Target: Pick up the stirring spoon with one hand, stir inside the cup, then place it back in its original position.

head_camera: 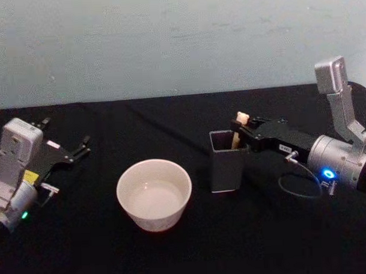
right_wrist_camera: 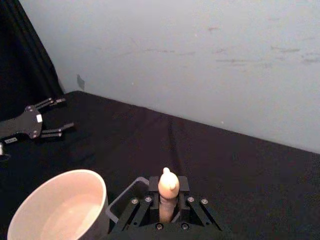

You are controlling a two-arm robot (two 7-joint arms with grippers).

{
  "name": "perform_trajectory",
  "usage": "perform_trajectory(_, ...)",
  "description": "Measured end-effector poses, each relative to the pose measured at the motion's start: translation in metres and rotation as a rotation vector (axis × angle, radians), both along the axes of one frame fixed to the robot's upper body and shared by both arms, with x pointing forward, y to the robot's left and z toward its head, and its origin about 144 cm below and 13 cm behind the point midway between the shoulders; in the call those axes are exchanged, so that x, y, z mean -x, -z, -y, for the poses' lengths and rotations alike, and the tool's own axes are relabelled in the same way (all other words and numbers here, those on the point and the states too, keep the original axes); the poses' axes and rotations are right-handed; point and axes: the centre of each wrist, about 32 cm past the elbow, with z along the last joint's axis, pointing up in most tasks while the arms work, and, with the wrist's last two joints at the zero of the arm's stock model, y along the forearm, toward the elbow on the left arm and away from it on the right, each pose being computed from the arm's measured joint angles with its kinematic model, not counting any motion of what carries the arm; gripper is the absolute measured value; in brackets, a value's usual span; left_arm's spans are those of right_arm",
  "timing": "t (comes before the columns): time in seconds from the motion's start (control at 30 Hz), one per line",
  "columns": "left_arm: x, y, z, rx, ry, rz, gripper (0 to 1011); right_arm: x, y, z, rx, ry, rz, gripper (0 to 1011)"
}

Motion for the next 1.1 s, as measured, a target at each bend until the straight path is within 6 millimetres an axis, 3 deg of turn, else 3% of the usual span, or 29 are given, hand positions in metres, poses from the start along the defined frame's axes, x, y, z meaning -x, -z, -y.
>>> perform_trajectory(0.97,0.0,0.0,0.0,0.0,0.0,0.0,1001,-0.0015,0.0024,-0.0009,0.014,0.003,-0.013,223)
perform_trajectory(1.1,0.0,0.0,0.0,0.0,0.0,0.0,1001,-0.0014,0.0023,-0.0007,0.013,0.003,-0.012,298)
